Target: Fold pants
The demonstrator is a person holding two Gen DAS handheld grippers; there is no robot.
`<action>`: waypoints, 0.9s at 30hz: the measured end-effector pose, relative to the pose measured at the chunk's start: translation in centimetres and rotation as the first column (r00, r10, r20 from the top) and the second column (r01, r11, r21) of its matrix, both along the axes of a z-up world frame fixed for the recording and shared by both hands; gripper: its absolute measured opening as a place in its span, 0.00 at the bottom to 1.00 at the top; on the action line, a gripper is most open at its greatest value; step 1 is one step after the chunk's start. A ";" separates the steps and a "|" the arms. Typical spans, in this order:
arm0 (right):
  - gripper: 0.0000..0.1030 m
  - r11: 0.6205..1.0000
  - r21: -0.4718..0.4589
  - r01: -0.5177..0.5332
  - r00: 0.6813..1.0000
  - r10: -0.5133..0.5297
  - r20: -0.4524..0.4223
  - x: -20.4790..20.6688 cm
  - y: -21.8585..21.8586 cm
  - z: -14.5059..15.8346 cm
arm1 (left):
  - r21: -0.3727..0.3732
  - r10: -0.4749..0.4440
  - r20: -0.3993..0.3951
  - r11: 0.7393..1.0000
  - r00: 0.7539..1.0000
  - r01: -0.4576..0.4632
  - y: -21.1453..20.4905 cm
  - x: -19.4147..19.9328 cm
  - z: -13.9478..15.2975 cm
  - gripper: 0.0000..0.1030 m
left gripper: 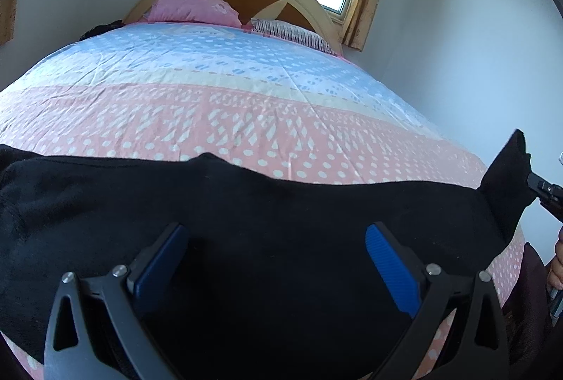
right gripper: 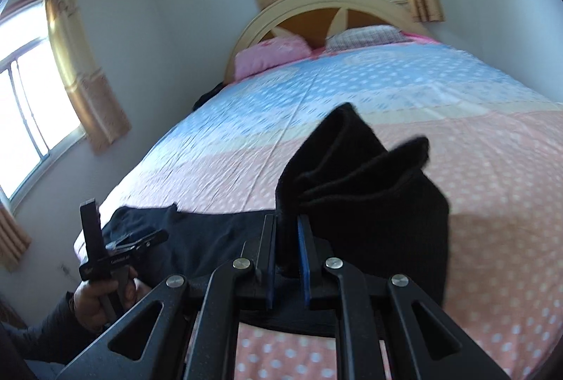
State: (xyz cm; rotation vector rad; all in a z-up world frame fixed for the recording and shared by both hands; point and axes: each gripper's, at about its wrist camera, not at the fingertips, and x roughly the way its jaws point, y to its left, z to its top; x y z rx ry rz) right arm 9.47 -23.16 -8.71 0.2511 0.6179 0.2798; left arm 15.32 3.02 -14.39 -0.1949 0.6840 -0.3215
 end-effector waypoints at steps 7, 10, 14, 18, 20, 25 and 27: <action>0.11 0.981 -0.170 -0.090 0.987 0.065 -0.146 3.0 5.4 -5.8 | -0.003 -0.001 0.021 1.000 1.000 0.001 0.0 -0.5 0.3 1.00; 0.16 0.978 -0.154 -0.142 0.977 0.114 -0.180 2.9 5.1 -6.5 | -0.018 -0.004 0.052 1.000 0.999 0.005 -0.1 -1.2 1.2 1.00; 0.36 0.972 -0.092 -0.218 0.963 0.199 -0.184 1.7 3.6 -5.8 | -0.038 -0.121 0.035 0.992 0.992 0.122 -2.8 -1.2 2.4 1.00; 0.36 0.981 -0.092 -0.168 0.982 0.158 -0.105 0.0 0.4 -4.4 | -0.001 -0.230 0.004 0.973 0.973 0.230 -7.0 -0.3 3.0 0.99; 0.36 0.994 -0.059 -0.089 0.994 0.085 -0.068 -0.5 -2.1 -4.0 | -0.024 -0.282 -0.036 0.959 0.959 0.281 -9.1 0.5 3.0 0.96; 0.36 0.988 0.049 0.147 0.988 -0.145 -0.046 -0.8 -7.6 -4.4 | -0.027 -0.363 -0.083 0.932 0.928 0.362 -14.0 1.7 3.1 0.86; 0.36 0.977 0.076 0.199 0.979 -0.195 -0.057 -0.8 -8.8 -4.8 | -0.039 -0.384 -0.112 0.923 0.917 0.382 -15.6 2.1 2.9 0.85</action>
